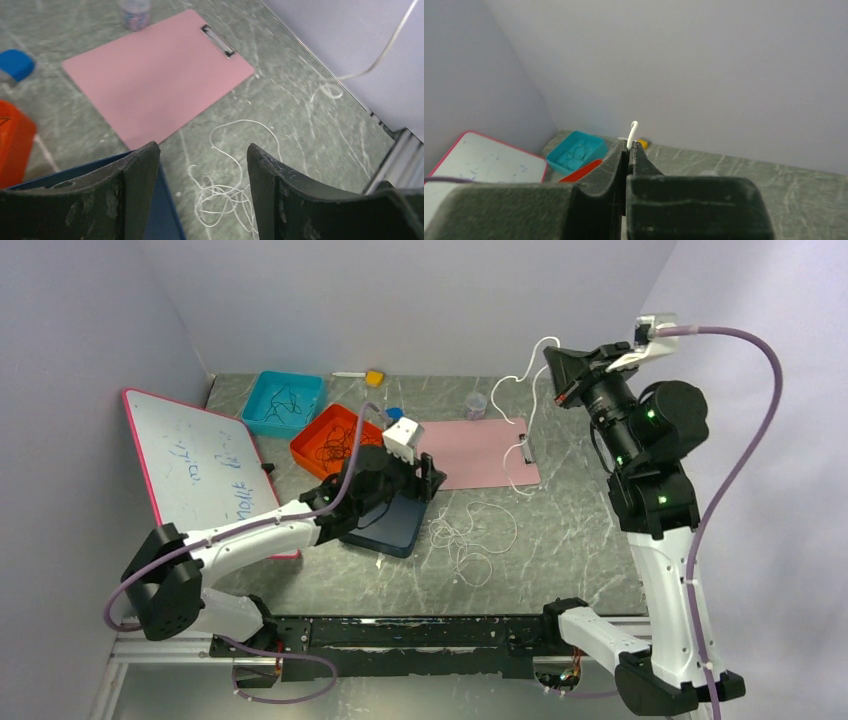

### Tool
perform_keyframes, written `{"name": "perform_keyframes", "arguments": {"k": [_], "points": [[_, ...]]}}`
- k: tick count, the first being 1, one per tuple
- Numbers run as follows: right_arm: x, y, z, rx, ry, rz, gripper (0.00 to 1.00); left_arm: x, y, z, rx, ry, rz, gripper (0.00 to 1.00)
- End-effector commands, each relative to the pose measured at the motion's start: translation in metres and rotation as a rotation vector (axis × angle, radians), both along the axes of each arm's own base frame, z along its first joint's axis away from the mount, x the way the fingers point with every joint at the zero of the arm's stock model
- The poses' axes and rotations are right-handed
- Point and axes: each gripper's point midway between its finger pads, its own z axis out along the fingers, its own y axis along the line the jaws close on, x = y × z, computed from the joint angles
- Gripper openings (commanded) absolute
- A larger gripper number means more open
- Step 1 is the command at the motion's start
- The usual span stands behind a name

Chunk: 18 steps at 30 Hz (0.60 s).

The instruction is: Untangle the cables

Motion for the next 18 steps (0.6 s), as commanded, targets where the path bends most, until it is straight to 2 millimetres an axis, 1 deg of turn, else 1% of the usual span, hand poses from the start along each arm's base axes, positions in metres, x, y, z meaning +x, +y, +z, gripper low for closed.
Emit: {"name": "perform_keyframes", "arguments": {"k": [1, 4, 9, 15, 18], "points": [[-0.003, 0.022, 0.006, 0.027, -0.023, 0.133, 0.00, 0.018, 0.036, 0.009, 0.002, 0.014, 0.118, 0.69], [-0.002, 0.030, 0.002, 0.042, -0.009, 0.176, 0.00, 0.028, 0.057, 0.013, 0.000, 0.025, 0.172, 0.69], [-0.001, 0.043, -0.002, 0.068, 0.015, 0.245, 0.00, 0.048, 0.099, 0.015, 0.020, 0.058, 0.286, 0.68], [0.004, 0.068, -0.013, 0.090, 0.055, 0.335, 0.00, 0.062, 0.141, 0.017, 0.056, 0.090, 0.399, 0.67], [0.007, 0.084, -0.019, 0.075, 0.073, 0.365, 0.00, 0.066, 0.156, 0.021, 0.037, 0.121, 0.448, 0.67]]}}
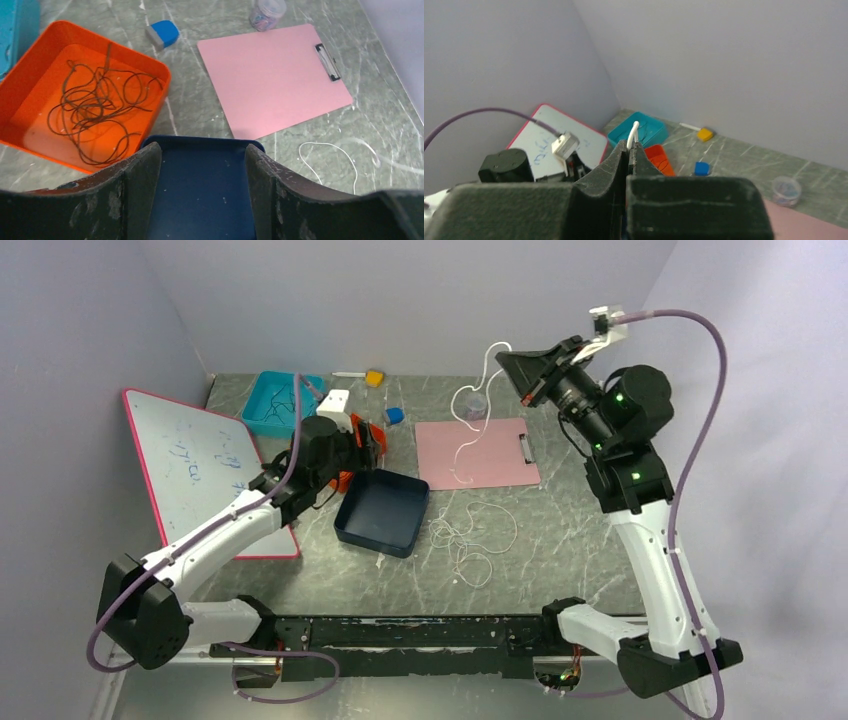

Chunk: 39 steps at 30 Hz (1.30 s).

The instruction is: Untangle the cables

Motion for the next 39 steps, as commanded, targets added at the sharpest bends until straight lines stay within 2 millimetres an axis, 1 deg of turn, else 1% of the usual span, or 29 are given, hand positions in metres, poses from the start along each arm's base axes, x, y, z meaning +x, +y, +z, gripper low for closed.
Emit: {"name": "perform_keyframes", "arguments": {"k": [1, 5, 12, 14, 16, 19, 21, 23, 25, 28, 34, 36, 39], "points": [[0.001, 0.025, -0.005, -0.004, 0.011, 0.068, 0.00, 0.004, 0.025, 0.020, -0.024, 0.012, 0.084, 0.67], [0.002, 0.043, -0.006, -0.009, 0.016, 0.102, 0.00, 0.005, 0.043, 0.026, -0.022, 0.006, 0.132, 0.67], [-0.002, 0.073, -0.007, -0.011, 0.023, 0.173, 0.00, 0.001, 0.063, 0.027, -0.003, 0.007, 0.196, 0.66], [-0.008, 0.089, -0.009, -0.010, 0.027, 0.215, 0.00, -0.001, 0.068, 0.027, 0.003, 0.006, 0.211, 0.66], [-0.012, 0.102, -0.014, -0.012, 0.038, 0.245, 0.00, -0.002, 0.072, 0.027, 0.008, 0.003, 0.225, 0.66], [-0.015, 0.123, -0.029, -0.022, 0.066, 0.280, 0.00, -0.004, 0.077, 0.026, 0.014, -0.001, 0.241, 0.66], [-0.016, 0.134, -0.043, -0.030, 0.095, 0.295, 0.00, -0.005, 0.079, 0.025, 0.015, 0.003, 0.245, 0.66], [-0.013, 0.139, -0.061, -0.033, 0.133, 0.297, 0.00, -0.006, 0.079, 0.024, 0.016, 0.008, 0.245, 0.66], [-0.009, 0.145, -0.085, -0.046, 0.179, 0.297, 0.00, -0.007, 0.080, 0.022, 0.016, 0.014, 0.247, 0.66], [-0.003, 0.152, -0.122, -0.086, 0.244, 0.297, 0.00, -0.008, 0.078, 0.018, 0.013, 0.022, 0.242, 0.66], [0.010, 0.163, -0.216, -0.218, 0.375, 0.281, 0.00, -0.008, 0.073, 0.009, 0.003, 0.050, 0.221, 0.65], [0.012, 0.168, -0.240, -0.254, 0.410, 0.286, 0.00, -0.008, 0.071, 0.007, 0.000, 0.057, 0.215, 0.64], [0.011, 0.176, -0.264, -0.295, 0.442, 0.312, 0.00, -0.008, 0.069, 0.005, 0.001, 0.063, 0.210, 0.64]]}}
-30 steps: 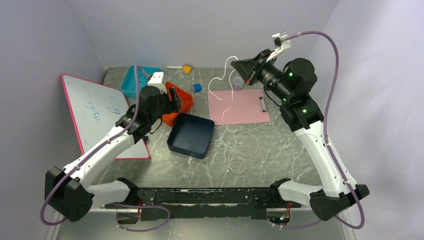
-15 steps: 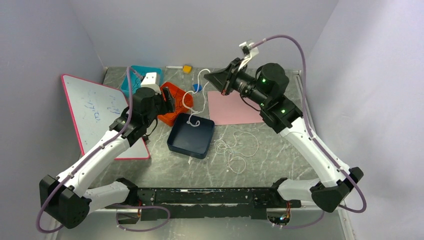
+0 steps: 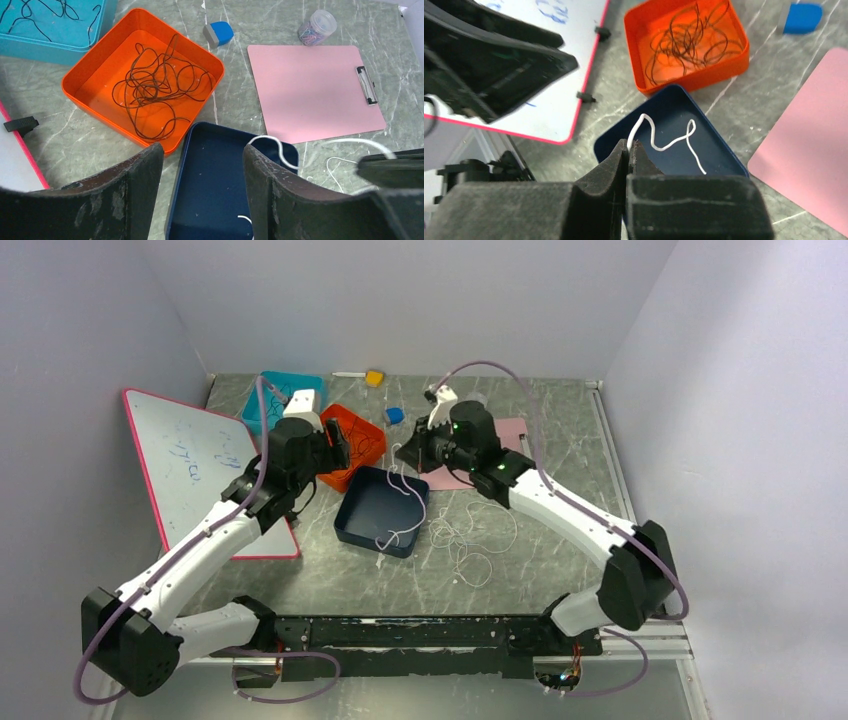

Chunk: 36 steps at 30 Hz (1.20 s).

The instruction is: Untangle the cables

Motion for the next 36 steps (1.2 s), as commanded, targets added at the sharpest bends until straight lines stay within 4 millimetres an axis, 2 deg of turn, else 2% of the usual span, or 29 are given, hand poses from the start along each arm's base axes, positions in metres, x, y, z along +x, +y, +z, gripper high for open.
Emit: {"name": "perform_keyframes", "arguments": {"k": [1, 5, 9, 16, 19, 22, 28, 36], "points": [[0.000, 0.014, -0.018, -0.034, -0.021, 0.048, 0.00, 0.001, -0.001, -0.005, -0.012, 0.017, -0.005, 0.64], [-0.003, 0.026, -0.041, -0.077, 0.008, 0.097, 0.00, 0.001, -0.003, -0.010, -0.006, 0.030, -0.011, 0.64], [0.002, 0.034, -0.062, -0.118, 0.020, 0.109, 0.00, 0.002, -0.005, -0.013, -0.004, 0.041, -0.021, 0.63], [0.031, 0.046, -0.070, -0.198, -0.039, 0.109, 0.00, 0.002, -0.004, -0.011, -0.003, 0.039, -0.019, 0.63], [0.043, 0.050, -0.086, -0.264, -0.036, 0.114, 0.03, 0.002, -0.003, -0.010, 0.007, 0.038, -0.015, 0.63], [0.050, 0.048, -0.096, -0.312, -0.033, 0.094, 0.15, 0.002, -0.001, -0.009, 0.015, 0.037, -0.009, 0.63], [0.052, 0.037, -0.090, -0.321, -0.057, 0.045, 0.30, 0.002, -0.001, -0.011, 0.020, 0.040, -0.011, 0.63], [0.034, 0.026, -0.080, -0.313, -0.054, 0.073, 0.33, 0.004, -0.010, -0.013, 0.006, 0.050, -0.047, 0.63]]}}
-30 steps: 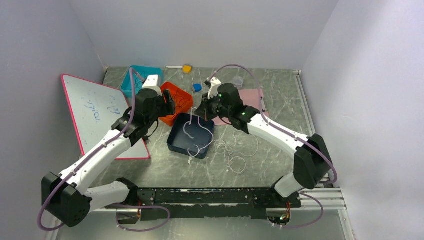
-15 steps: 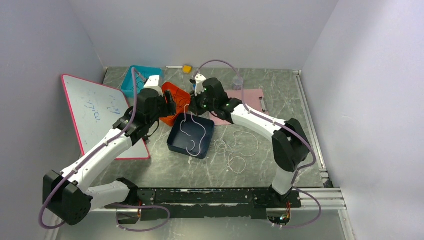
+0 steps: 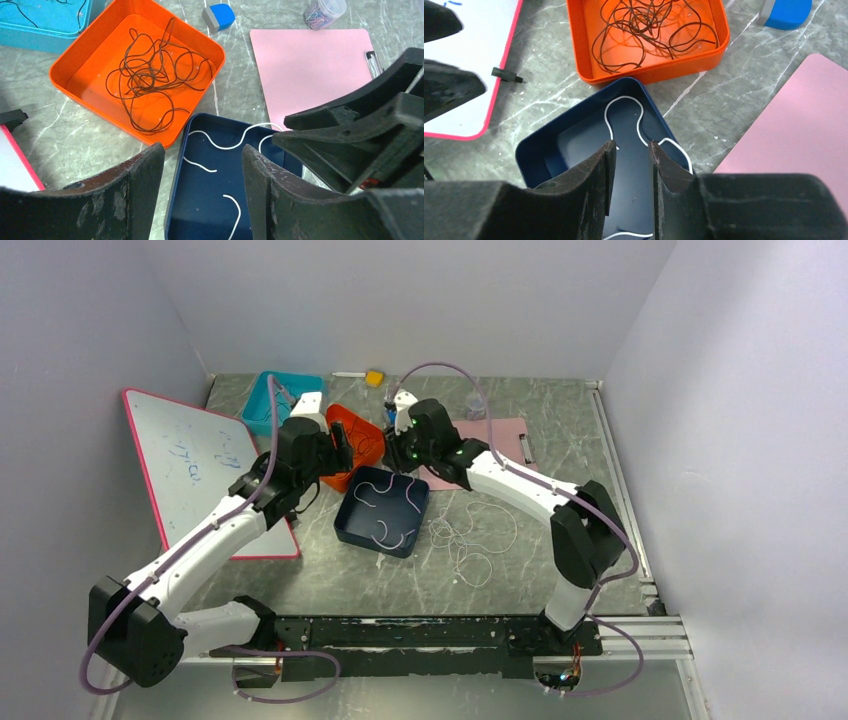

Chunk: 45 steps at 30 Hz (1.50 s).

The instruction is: Untangle the cables

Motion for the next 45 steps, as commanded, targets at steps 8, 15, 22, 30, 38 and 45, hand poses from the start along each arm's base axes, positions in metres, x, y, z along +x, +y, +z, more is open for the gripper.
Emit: {"name": "perform_keyframes", "arguments": {"k": [8, 15, 22, 30, 38, 45], "points": [[-0.058, -0.027, 0.013, 0.030, -0.013, 0.119, 0.37, -0.007, -0.032, 0.004, -0.037, -0.015, -0.214, 0.63], [-0.113, -0.026, -0.007, -0.048, -0.120, 0.263, 0.61, -0.007, -0.028, -0.007, -0.022, 0.023, -0.186, 0.62], [-0.148, -0.008, -0.036, -0.124, -0.114, 0.390, 0.70, -0.003, -0.013, 0.001, 0.008, 0.003, -0.110, 0.62], [-0.157, 0.005, -0.062, -0.218, -0.126, 0.415, 0.71, -0.005, 0.004, 0.010, 0.030, -0.022, -0.041, 0.63], [-0.153, 0.008, -0.075, -0.272, -0.137, 0.408, 0.66, -0.005, 0.007, 0.010, 0.033, -0.022, -0.032, 0.63], [-0.146, 0.006, -0.079, -0.303, -0.156, 0.367, 0.59, -0.005, 0.005, 0.010, -0.004, -0.015, -0.019, 0.63]]}}
